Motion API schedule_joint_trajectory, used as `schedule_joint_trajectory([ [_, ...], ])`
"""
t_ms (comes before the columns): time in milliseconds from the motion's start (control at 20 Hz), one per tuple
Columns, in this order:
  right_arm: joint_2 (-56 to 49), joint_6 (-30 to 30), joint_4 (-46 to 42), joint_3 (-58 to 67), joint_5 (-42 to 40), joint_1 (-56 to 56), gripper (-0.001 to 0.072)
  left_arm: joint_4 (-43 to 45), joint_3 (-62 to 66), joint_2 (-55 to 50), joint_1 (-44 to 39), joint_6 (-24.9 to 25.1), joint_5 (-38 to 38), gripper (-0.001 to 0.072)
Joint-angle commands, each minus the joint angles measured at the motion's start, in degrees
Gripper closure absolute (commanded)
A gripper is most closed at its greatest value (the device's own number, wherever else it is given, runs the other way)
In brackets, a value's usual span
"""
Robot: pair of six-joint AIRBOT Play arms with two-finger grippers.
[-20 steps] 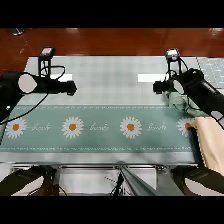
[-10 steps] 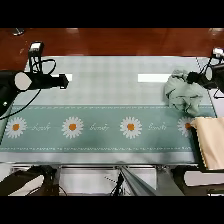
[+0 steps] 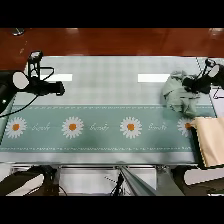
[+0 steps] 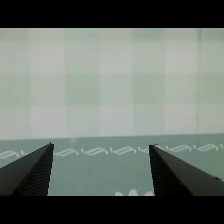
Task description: Fold the shirts.
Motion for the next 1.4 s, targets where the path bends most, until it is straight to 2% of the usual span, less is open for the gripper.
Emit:
schedule_joint_trajectory([
  [0, 7.4, -6.8, 4.7, 8.3, 0.4, 3.0, 0.0692, 0.2, 0.0, 3.4, 0.4, 1.0, -10.4, 0.0005],
  [100, 13.2, -7.5, 4.8, 15.1, 0.3, 5.4, 0.0692, -2.2, -1.5, 8.6, -0.2, 1.0, -13.3, 0.0006],
  [200, 18.8, -8.6, 4.7, 20.1, 0.0, 8.3, 0.0692, -8.0, -6.2, 16.2, -2.7, 2.9, -13.3, 0.0005],
  [250, 21.2, -9.5, 4.7, 22.5, 0.1, 9.9, 0.0692, -9.7, -9.2, 20.4, -4.3, 2.1, -12.4, 0.0005],
  [500, 28.7, -13.7, 4.7, 34.4, 2.8, 19.5, 0.0692, -11.1, -20.8, 37.8, -8.5, -7.6, -7.9, 0.0005],
  [700, 32.4, -15.0, 4.8, 38.5, 5.5, 27.9, 0.0692, -12.9, -23.4, 42.0, -8.5, -7.9, -8.2, 0.0005],
  [800, 32.9, -15.1, 5.4, 38.3, 12.2, 32.6, 0.0692, -15.3, -23.4, 41.6, -8.5, -7.9, -7.8, 0.0005],
  [900, 32.9, -15.0, 6.7, 34.0, 18.7, 37.4, 0.0692, -15.8, -23.4, 41.5, -8.5, -7.9, -7.5, 0.0005],
  [1000, 32.9, -13.6, 8.3, 24.9, 20.2, 41.8, 0.0692, -15.8, -23.5, 41.5, -8.5, -7.8, -7.0, 0.0005],
  [1050, 32.9, -12.3, 9.4, 18.5, 18.7, 44.1, 0.0692, -15.8, -23.5, 41.5, -8.5, -7.8, -6.8, 0.0005],
  [1200, 31.4, -7.6, 15.3, -0.5, 6.9, 50.2, 0.0692, -15.7, -23.5, 41.5, -8.5, -7.8, -6.8, 0.0005],
  [1350, 24.1, -5.7, 21.9, -9.1, -3.9, 56.0, 0.0691, -13.9, -23.5, 41.5, -8.5, -7.0, -6.8, 0.0005],
])
